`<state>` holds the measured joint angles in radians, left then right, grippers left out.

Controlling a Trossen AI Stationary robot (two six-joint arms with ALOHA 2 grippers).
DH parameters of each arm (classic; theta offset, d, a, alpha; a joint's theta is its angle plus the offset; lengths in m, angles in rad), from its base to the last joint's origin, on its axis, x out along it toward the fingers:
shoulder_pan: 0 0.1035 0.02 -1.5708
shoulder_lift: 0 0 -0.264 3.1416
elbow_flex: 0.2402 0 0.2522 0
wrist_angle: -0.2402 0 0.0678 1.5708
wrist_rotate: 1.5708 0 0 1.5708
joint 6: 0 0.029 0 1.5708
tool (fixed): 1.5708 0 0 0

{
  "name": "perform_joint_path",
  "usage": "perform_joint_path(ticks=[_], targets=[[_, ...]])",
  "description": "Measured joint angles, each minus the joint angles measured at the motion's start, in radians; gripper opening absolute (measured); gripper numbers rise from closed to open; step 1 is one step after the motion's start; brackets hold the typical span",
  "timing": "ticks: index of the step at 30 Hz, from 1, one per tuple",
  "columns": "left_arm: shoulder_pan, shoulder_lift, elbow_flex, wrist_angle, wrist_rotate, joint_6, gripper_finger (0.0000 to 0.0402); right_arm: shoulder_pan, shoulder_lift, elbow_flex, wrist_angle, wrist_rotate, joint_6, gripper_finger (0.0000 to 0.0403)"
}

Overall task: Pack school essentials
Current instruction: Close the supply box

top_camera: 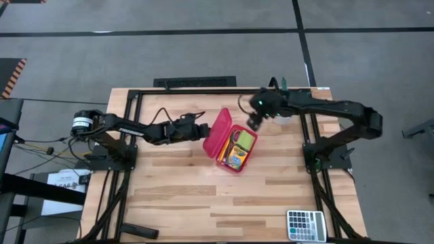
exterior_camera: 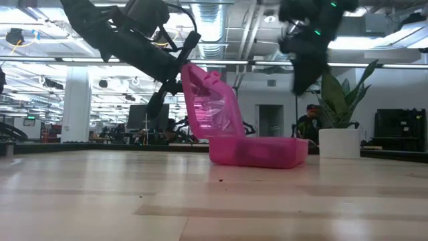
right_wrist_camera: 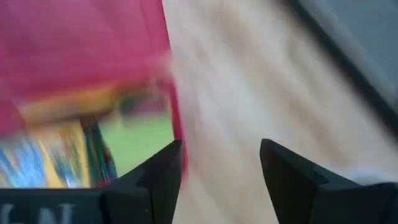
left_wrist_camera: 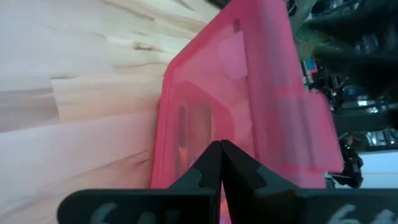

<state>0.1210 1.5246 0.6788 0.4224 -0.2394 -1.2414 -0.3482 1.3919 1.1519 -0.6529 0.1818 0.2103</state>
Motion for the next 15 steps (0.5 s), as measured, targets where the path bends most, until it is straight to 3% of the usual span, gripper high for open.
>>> perform_joint_path(ticks=[3,5,10,15], targets=[[0.007,0.000,0.000,0.027,0.000,0.000,0.0000,0.028,-0.053,-0.060,-0.171,0.000,0.065,0.0220],[0.015,0.000,0.000,0.030,0.000,0.000,0.0000,0.055,-0.080,-0.147,-0.192,-0.001,0.125,0.0213],[0.030,-0.001,0.005,0.053,0.027,-0.001,0.0000,0.121,-0.110,-0.388,-0.104,-0.008,0.272,0.0192],[0.035,-0.001,0.030,0.055,0.033,0.001,0.0000,0.197,-0.105,-0.511,0.043,-0.031,0.365,0.0180]])
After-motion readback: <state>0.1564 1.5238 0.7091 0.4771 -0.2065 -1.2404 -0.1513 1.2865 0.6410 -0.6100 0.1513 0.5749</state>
